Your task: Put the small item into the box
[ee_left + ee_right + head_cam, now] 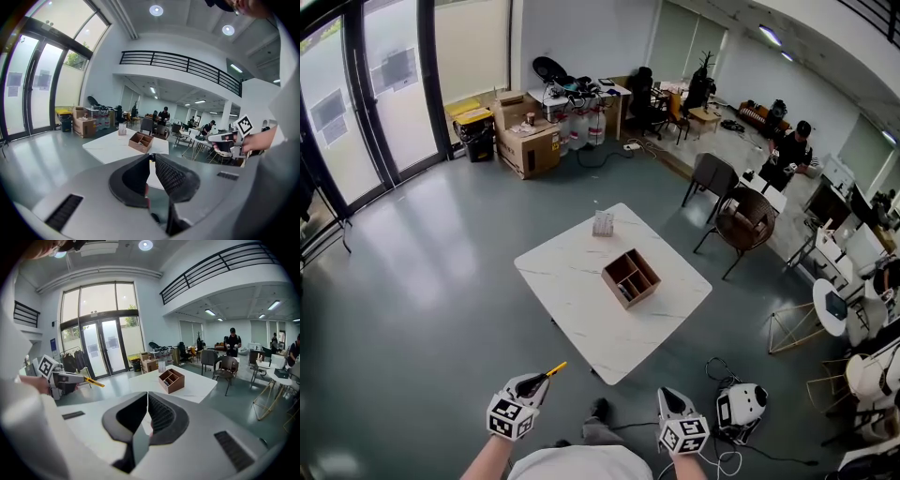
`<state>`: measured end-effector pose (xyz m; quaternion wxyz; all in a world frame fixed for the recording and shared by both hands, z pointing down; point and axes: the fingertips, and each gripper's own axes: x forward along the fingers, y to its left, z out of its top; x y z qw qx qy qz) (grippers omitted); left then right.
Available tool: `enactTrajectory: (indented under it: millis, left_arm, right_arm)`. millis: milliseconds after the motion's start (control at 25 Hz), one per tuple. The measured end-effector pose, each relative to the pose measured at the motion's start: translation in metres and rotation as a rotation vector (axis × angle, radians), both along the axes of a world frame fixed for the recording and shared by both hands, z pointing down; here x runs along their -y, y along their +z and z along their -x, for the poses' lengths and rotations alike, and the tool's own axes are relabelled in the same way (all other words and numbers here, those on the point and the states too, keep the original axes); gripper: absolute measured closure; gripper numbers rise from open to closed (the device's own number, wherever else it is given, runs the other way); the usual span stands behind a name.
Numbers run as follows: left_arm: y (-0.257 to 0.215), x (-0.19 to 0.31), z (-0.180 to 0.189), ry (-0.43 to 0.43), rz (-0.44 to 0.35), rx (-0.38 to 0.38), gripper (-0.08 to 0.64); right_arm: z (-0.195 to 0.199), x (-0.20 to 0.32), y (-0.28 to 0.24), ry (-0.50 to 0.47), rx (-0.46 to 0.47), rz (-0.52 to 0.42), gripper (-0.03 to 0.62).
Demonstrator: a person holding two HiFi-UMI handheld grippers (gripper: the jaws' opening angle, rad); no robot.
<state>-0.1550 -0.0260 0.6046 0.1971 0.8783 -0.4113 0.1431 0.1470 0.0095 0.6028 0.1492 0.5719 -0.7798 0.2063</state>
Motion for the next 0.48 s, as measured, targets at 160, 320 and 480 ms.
enactTrajectory:
  millis: [160,320,480]
  left_arm:
    - [-0.003,0.024,-0.013,0.001,0.004,0.011,0.514]
    - [-0.004,0.054,-0.028,-0.009,0.007,0.017,0.514]
    - [-0.012,0.087,-0.048,-0.024,0.003,0.011,0.514]
  right_arm:
    - [-0.005,0.033,0.002,-0.015,0.011,0.008,0.565]
    - [-0.014,0.063,0.006,-0.048,0.011,0.019,0.565]
    - [-0.032,0.099,0.006,-0.059,0.013,0.038,0.565]
